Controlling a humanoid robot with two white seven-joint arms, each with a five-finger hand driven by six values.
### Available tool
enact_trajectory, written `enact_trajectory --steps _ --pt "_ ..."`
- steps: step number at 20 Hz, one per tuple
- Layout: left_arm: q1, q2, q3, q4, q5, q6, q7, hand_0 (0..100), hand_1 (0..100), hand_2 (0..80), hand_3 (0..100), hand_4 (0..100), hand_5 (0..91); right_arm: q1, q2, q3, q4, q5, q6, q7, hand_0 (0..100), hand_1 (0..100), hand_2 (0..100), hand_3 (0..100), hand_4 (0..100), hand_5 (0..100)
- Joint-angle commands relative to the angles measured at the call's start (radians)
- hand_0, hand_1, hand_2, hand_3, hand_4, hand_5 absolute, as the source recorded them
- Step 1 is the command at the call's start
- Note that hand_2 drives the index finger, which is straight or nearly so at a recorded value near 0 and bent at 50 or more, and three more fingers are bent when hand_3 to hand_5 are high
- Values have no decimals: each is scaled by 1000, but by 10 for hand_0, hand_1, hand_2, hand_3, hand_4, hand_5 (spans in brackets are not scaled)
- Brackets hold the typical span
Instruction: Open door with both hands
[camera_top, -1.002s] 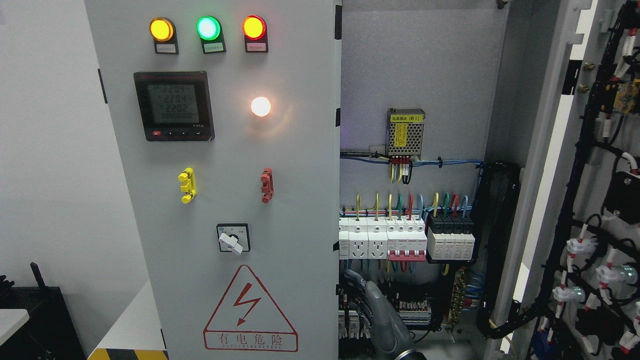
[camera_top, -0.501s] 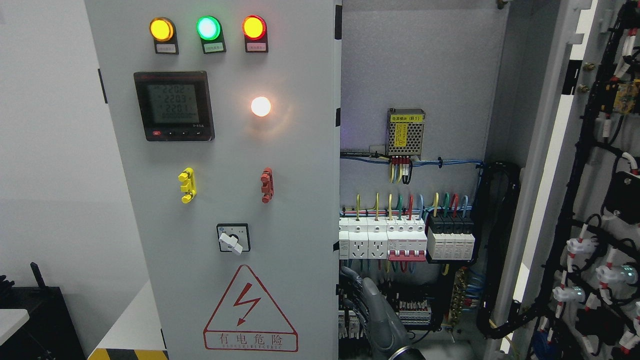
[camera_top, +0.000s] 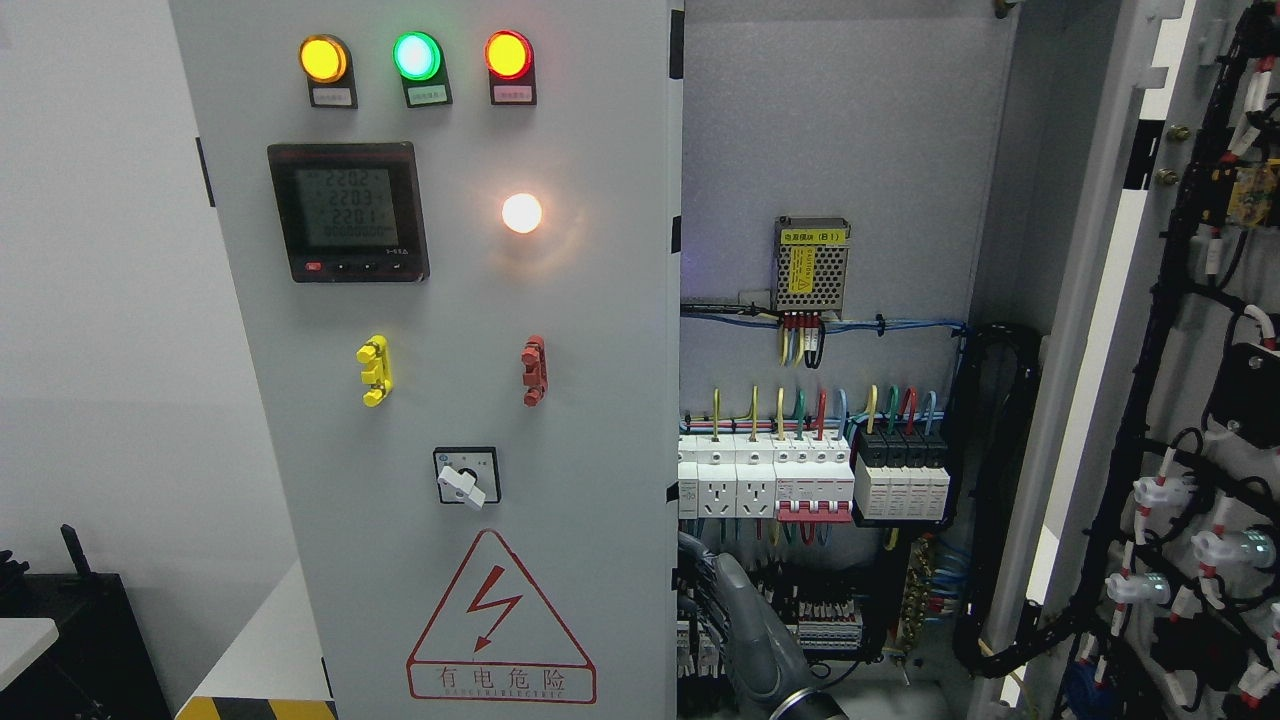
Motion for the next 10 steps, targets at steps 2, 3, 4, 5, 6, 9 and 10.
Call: enact_trajectory --steps 2,3,4,5,6,9,10 --pt "0 -34 0 0 -32 0 1 0 0 0 0 30 0 -9 -6 -4 27 -1 -3 6 0 0 0 0 0 0" --pt "0 -34 0 0 -32 0 1 0 0 0 0 30 0 -14 -6 -4 30 -1 -3 6 0 0 0 0 0 0" --pt "0 -34 0 0 -32 0 1 0 0 0 0 31 0 -19 -6 -5 35 -2 -3 6 0 0 0 0 0 0" --pt "0 -34 0 0 -32 0 1 0 0 0 0 31 0 -20 -6 -5 44 -2 -3 8 0 0 0 0 0 0" --pt "0 -34 0 0 -32 0 1 0 0 0 0 31 0 -20 -6 -7 49 -2 -3 12 0 0 0 0 0 0" --pt "0 -34 0 0 -32 0 1 0 0 0 0 31 0 -19 -6 -8 49 -11 -3 37 0 0 0 0 0 0" --pt "0 -34 0 0 -32 0 1 0 0 0 0 31 0 -19 -6 -8 47 -20 -2 40 0 0 0 0 0 0"
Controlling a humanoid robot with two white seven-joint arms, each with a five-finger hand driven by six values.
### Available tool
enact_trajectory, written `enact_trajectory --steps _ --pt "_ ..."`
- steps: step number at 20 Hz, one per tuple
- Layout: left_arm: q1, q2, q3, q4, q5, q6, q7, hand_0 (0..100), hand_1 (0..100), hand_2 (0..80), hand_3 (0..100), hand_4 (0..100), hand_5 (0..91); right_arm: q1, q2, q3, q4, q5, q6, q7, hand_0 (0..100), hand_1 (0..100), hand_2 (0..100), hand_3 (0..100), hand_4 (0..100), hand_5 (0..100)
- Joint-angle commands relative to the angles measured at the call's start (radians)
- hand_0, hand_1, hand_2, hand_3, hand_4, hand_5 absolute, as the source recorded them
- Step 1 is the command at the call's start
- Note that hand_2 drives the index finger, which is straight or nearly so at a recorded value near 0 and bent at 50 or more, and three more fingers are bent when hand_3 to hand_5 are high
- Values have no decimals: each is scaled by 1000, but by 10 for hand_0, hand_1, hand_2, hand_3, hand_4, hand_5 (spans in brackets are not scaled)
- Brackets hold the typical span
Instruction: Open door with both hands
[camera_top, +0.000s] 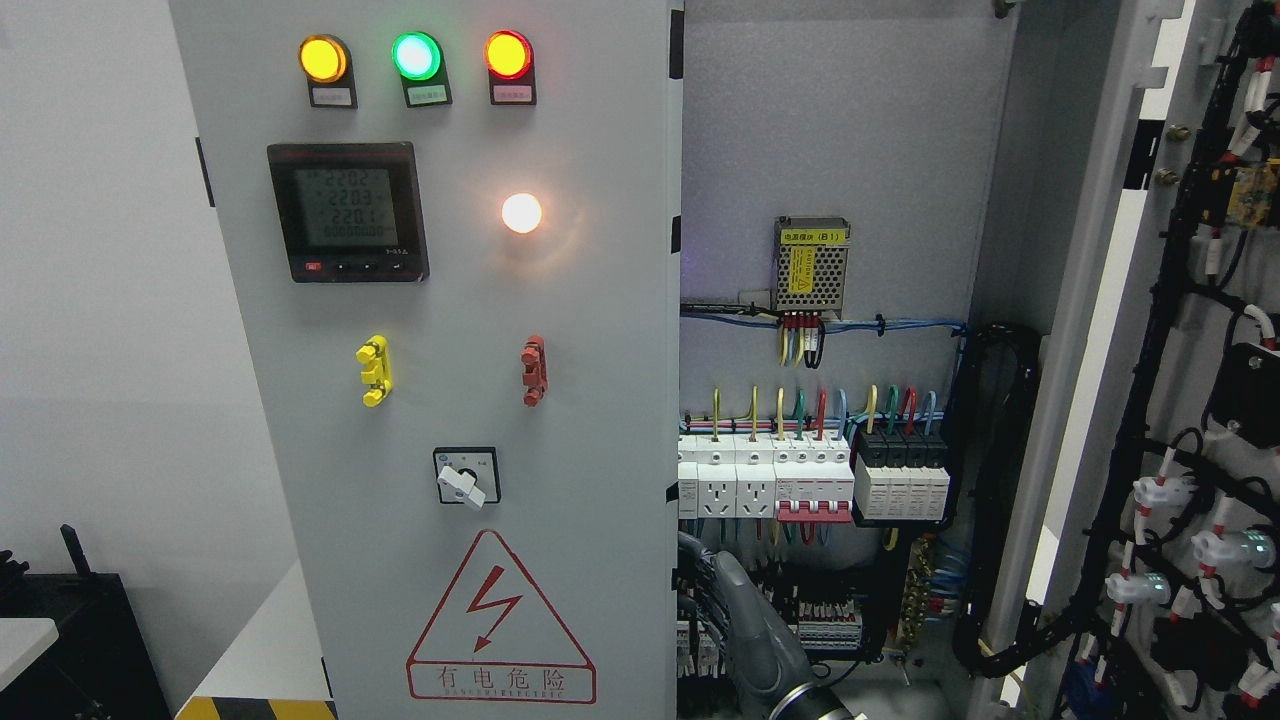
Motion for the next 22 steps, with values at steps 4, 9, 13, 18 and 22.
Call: enact_trajectory --steps 4,9,13,18,22 --pt "0 -34 0 0 -32 0 1 0 0 0 0 32 0 -5 -9 -5 24 -31 1 16 0 0 0 0 0 0" --pt "0 -34 0 0 -32 0 -1 0 0 0 0 31 0 -19 -24 -5 32 -63 3 52 0 0 0 0 0 0" --pt "0 -34 0 0 -32 0 1 0 0 0 0 31 0 -22 -32 -5 38 -64 3 53 0 0 0 0 0 0" --pt "0 -34 0 0 -32 0 1 0 0 0 0 31 0 -45 -32 -5 53 -64 3 56 0 0 0 0 0 0" --pt "0 -34 0 0 -32 0 1 0 0 0 0 31 0 -52 -32 -5 53 -64 4 56 0 0 0 0 0 0"
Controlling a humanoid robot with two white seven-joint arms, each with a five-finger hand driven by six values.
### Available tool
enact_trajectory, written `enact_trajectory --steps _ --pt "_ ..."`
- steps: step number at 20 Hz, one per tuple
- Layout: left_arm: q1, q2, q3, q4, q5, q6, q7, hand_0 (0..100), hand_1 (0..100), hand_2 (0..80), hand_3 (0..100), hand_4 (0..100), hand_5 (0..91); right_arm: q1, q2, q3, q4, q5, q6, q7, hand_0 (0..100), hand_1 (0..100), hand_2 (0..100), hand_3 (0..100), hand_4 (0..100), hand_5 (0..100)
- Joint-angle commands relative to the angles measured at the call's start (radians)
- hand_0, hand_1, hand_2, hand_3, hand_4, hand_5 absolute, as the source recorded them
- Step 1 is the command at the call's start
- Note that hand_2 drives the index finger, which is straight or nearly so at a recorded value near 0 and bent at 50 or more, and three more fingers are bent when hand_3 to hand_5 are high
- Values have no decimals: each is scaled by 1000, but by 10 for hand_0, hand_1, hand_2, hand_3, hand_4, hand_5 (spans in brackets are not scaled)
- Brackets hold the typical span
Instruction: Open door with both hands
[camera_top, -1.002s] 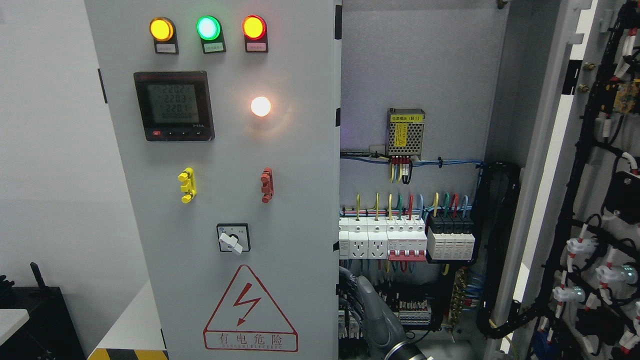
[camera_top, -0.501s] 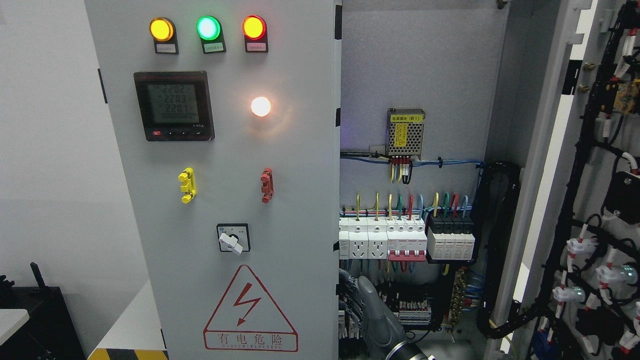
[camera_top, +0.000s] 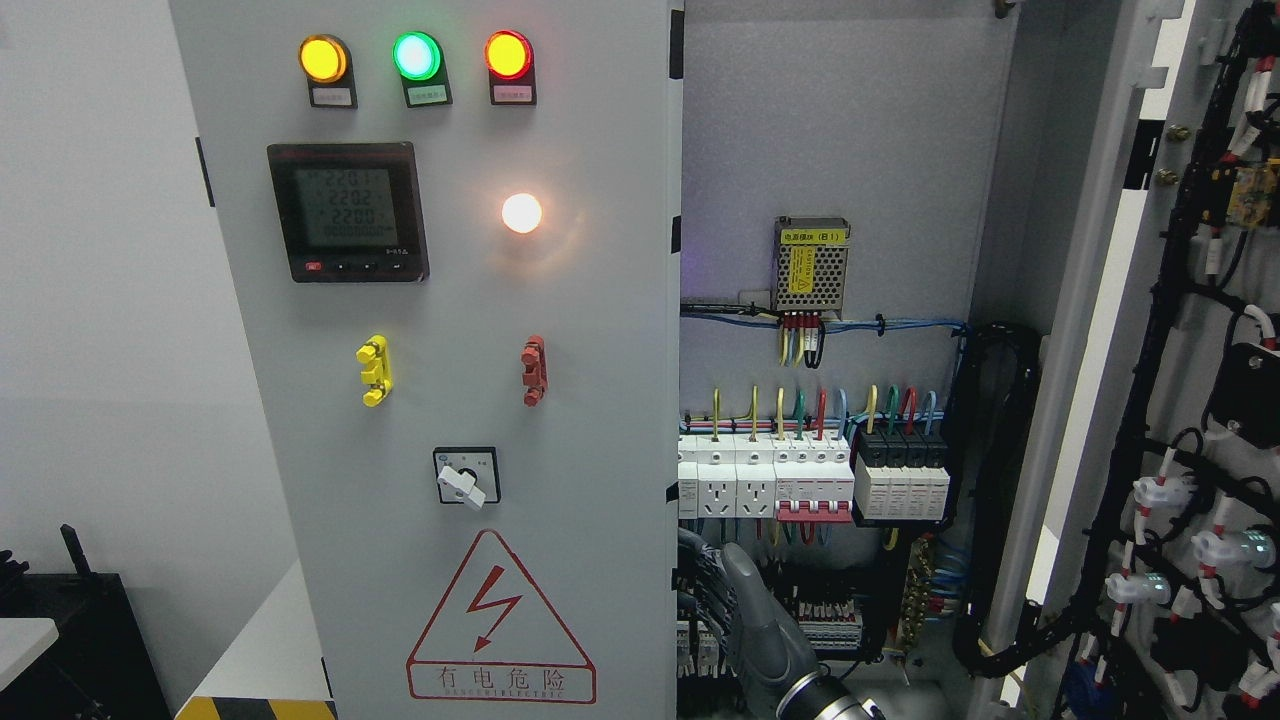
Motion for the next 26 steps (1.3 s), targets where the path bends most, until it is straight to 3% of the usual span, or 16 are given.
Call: enact_trajectory --steps 1,21,24,26 --pt "0 -34 0 0 -32 0 1 0 0 0 0 30 0 -13 -8 -1 16 -3 2 2 0 0 0 0 0 0" --pt "0 -34 0 0 -32 0 1 0 0 0 0 31 0 -22 -9 1 13 -3 5 5 0 0 0 0 0 0" --pt "0 -34 0 0 -32 0 -1 0 0 0 0 32 0 -23 -9 2 12 -3 5 46 0 0 0 0 0 0" --pt "0 -34 0 0 -32 0 1 0 0 0 0 31 0 -25 -9 1 12 -3 5 48 0 0 0 0 0 0"
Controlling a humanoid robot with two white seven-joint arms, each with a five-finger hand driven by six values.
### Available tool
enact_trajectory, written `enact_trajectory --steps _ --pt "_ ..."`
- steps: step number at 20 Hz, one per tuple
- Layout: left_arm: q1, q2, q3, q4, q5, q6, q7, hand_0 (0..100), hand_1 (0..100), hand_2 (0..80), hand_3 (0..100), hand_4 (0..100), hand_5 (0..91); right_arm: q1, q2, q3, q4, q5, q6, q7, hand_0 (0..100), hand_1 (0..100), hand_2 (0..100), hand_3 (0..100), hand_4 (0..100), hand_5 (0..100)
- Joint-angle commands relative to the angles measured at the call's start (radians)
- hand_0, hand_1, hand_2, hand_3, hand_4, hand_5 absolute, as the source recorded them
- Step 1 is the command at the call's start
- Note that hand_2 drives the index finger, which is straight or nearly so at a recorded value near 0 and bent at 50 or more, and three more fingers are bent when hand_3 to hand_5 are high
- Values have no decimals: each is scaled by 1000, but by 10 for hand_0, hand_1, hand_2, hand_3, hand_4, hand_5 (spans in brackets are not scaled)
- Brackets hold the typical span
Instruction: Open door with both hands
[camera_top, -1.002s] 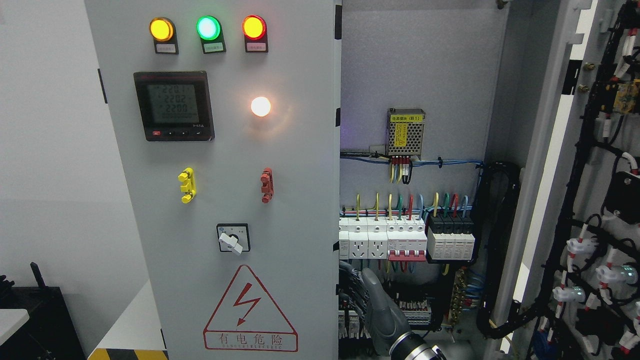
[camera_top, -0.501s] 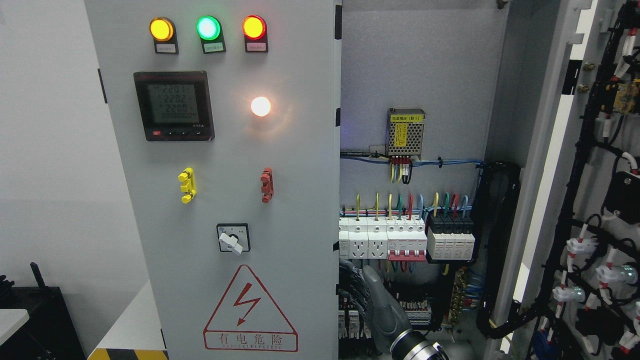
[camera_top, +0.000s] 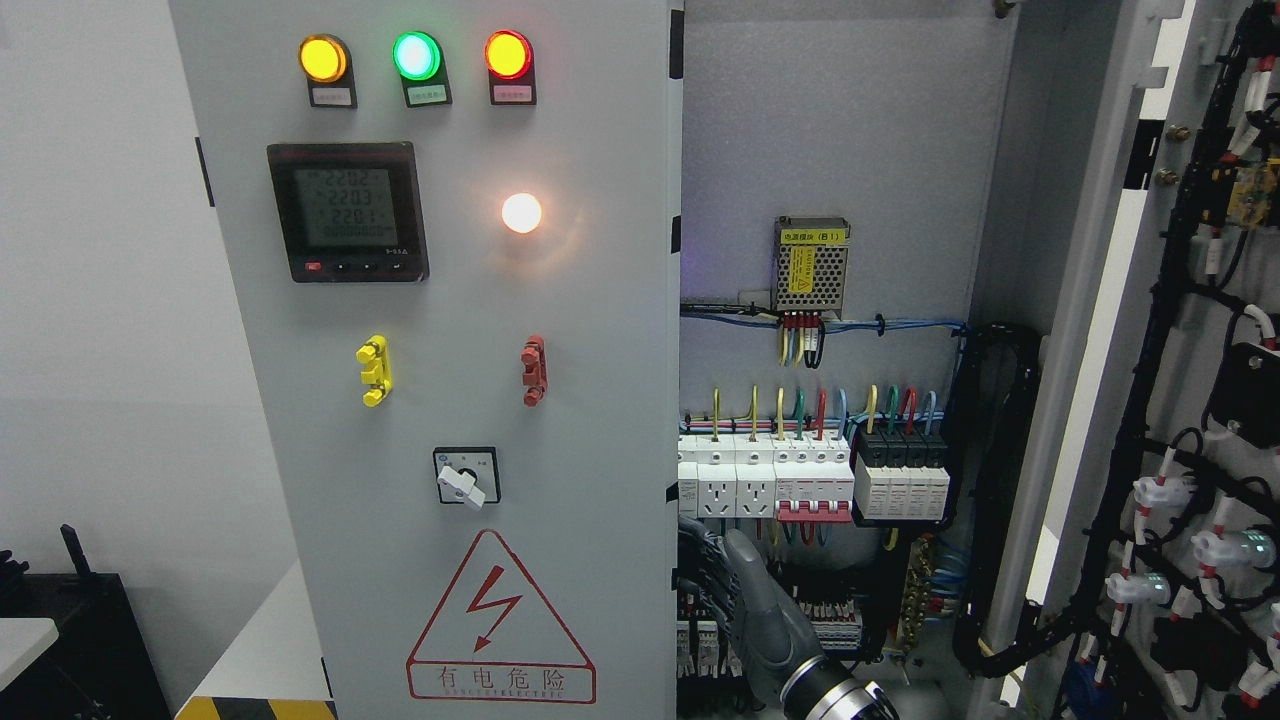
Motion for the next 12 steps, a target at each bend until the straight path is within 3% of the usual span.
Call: enact_trajectory --steps 1,10,12 --pt "0 -34 0 0 -32 0 1 0 0 0 0 31 0 -2 -2 0 -1 0 1 12 0 0 0 0 0 0" --pt "0 -34 0 0 -32 0 1 0 0 0 0 30 0 -4 -2 -1 -1 0 25 35 0 0 0 0 0 0" --pt "0 -34 0 0 -32 0 1 0 0 0 0 31 0 -4 0 -1 -1 0 25 56 0 0 0 0 0 0"
